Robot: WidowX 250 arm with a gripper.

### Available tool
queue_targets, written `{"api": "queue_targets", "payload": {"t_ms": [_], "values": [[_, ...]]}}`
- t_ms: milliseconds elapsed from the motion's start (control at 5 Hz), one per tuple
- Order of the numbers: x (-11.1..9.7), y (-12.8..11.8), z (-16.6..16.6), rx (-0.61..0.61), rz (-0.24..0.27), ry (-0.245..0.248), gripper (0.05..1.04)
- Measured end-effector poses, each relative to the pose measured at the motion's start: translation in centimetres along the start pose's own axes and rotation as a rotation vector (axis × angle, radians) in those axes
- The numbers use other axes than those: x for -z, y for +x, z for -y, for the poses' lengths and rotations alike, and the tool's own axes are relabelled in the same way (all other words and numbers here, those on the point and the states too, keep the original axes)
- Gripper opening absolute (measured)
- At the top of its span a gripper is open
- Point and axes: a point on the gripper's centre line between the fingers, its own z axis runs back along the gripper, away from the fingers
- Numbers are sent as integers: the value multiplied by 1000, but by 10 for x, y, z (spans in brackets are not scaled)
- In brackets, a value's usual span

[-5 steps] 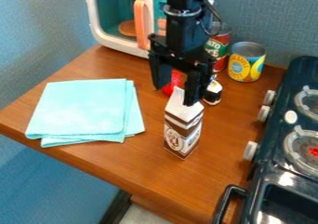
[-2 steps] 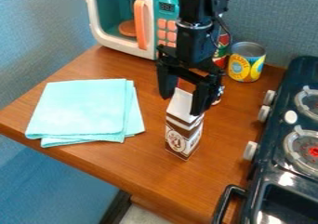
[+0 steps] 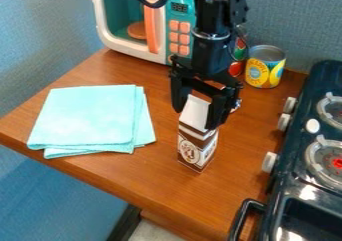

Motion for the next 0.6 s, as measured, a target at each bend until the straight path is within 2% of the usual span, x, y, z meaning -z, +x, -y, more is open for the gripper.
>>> {"api": "queue_targets", "payload": {"t_ms": [200,400,600], "values": [[2,2,0,-5,-5,0,950],[1,4,2,14,11,-14,824],[-6,1,5,28,30,-38,823]]}}
